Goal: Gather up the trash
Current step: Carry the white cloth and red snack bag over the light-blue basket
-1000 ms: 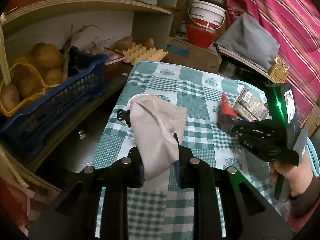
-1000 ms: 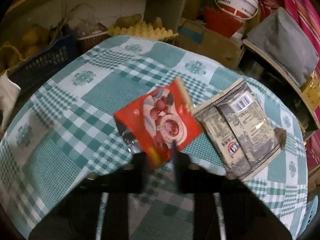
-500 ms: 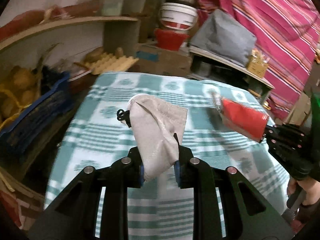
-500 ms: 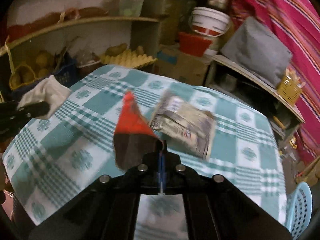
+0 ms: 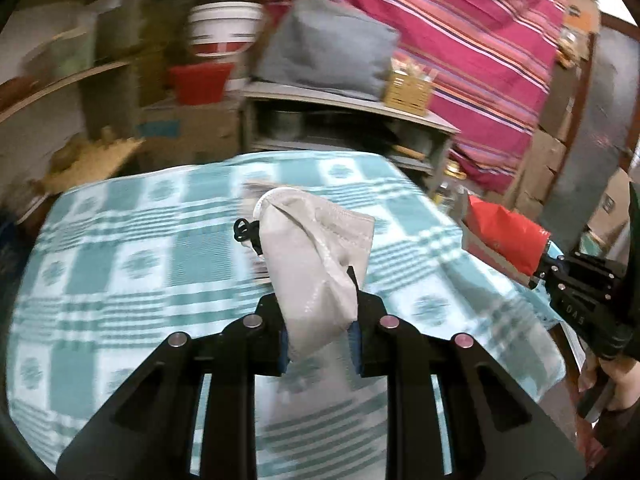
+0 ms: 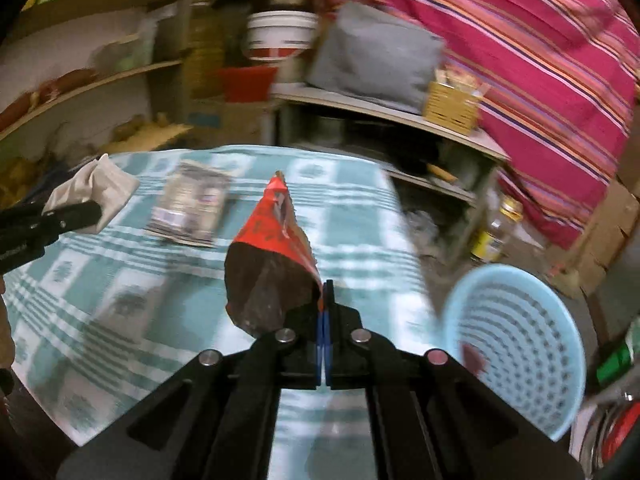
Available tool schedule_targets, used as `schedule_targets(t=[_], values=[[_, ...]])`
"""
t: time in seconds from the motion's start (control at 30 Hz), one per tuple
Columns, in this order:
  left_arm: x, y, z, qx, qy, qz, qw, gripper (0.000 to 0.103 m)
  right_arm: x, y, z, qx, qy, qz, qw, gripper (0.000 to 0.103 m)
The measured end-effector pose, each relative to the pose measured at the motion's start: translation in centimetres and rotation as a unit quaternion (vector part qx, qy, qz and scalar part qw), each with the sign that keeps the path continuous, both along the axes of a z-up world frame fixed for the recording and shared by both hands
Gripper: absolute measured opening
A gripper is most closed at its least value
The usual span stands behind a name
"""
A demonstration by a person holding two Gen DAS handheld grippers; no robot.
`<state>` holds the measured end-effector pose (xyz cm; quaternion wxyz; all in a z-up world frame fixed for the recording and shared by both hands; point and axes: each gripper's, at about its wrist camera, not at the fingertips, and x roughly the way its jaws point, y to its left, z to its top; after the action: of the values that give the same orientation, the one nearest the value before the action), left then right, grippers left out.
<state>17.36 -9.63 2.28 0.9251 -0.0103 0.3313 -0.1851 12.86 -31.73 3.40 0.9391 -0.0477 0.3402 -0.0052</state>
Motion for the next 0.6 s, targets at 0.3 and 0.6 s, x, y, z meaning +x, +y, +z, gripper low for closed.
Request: schedule_targets(t=[0.3, 0.6], values=[[0.4, -11.1, -0.9, -0.007, 0.014, -0.076, 0.9970, 0.021, -3.4, -11.8, 0.3, 0.008, -0.004, -0.087, 0.996, 0.000], [0.1, -20.0, -0.6, -0.006, 0.008, -0.123, 0.9924, 0.021, -5.2, -19.6, -0.2, 0.023, 0.001, -0.138, 0.990, 0.000]])
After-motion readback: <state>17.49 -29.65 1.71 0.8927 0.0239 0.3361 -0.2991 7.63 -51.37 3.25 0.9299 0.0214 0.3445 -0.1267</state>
